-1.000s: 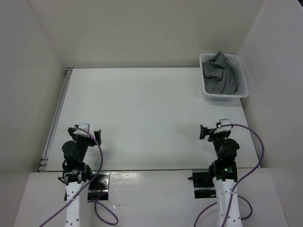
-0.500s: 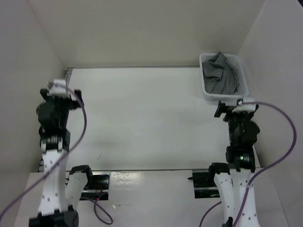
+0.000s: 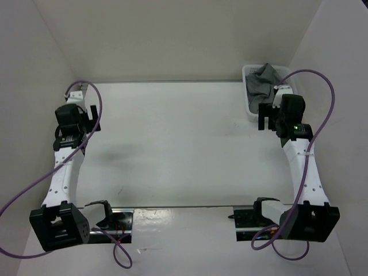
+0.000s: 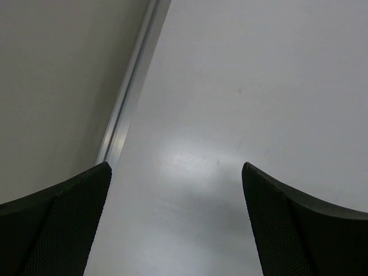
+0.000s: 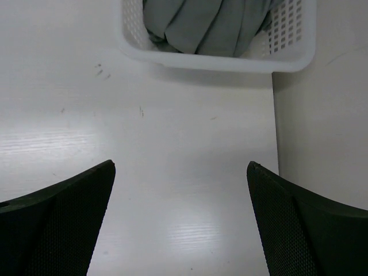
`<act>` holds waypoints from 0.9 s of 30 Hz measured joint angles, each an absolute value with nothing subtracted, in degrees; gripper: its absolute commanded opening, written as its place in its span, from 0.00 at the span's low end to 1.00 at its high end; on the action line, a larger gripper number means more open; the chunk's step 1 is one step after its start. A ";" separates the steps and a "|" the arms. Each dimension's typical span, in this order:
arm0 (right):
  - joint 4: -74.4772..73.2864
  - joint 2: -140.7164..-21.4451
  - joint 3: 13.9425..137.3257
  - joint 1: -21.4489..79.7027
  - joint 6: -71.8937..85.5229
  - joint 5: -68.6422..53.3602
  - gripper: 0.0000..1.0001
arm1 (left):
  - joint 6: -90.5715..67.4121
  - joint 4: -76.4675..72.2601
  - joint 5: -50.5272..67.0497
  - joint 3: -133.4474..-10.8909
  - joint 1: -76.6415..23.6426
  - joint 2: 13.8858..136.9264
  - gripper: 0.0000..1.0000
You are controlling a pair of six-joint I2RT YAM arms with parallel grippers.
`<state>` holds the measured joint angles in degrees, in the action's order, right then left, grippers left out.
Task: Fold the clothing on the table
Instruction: Grab the skirt from the pile
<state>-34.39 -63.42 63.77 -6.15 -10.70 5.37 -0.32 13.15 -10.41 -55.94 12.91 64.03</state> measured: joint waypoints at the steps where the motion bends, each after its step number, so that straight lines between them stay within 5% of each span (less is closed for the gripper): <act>1: -35.24 -64.40 64.12 -6.04 -11.27 5.87 0.99 | 0.19 13.39 -11.14 -52.88 13.30 62.94 1.00; 8: -35.18 -71.18 65.30 -5.63 -12.97 10.31 0.99 | 7.42 10.63 -12.88 -45.98 13.96 58.78 1.00; 20: -29.54 -86.98 73.91 -6.00 -12.49 9.41 0.99 | 9.28 15.44 -25.87 -95.81 9.98 94.17 1.00; 27: -28.95 -97.51 87.92 -6.04 -10.37 8.73 0.99 | 4.21 24.67 -15.22 -101.47 9.10 97.10 1.00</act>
